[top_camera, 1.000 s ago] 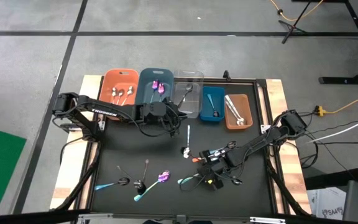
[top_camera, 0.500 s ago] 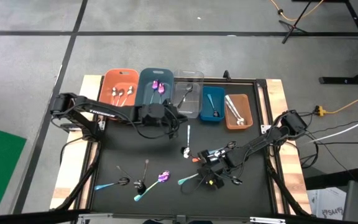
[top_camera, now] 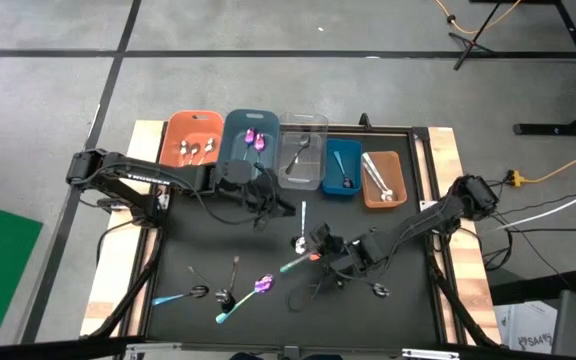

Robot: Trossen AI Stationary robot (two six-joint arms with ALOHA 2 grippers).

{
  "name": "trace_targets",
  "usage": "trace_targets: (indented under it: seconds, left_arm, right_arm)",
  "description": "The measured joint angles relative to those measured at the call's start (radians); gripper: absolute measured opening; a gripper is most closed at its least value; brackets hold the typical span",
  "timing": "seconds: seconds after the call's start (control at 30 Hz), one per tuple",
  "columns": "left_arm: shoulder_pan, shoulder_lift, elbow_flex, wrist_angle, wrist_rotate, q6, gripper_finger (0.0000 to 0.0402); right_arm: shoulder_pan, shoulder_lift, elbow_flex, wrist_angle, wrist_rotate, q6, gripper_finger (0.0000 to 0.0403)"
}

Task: Sort silverware by color (type)
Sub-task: Put the purple spoon into the left blue bin

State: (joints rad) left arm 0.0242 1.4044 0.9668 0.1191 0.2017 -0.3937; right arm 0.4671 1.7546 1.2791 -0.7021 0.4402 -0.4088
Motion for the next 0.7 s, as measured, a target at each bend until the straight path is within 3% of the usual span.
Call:
trace_targets:
  seconds: [0.23,0.53,0.7]
  left_arm:
    - [-0.012,0.0,0.0,-0.174,0.095,-0.151,0.0051]
    - [-0.074,0.003,0.0,-0.31,0.094,-0.207,0.0051]
    - [-0.104,0.003,0.0,-0.31,0.011,-0.207,0.0051]
  right_arm:
    - [-0.067,-0.001,0.117,-0.059,0.049,-0.197,0.0001]
    - [-0.146,-0.002,0.199,-0.058,0.046,-0.304,0.0001]
    - [-0.175,-0.002,0.219,-0.056,0.015,-0.304,0.0001]
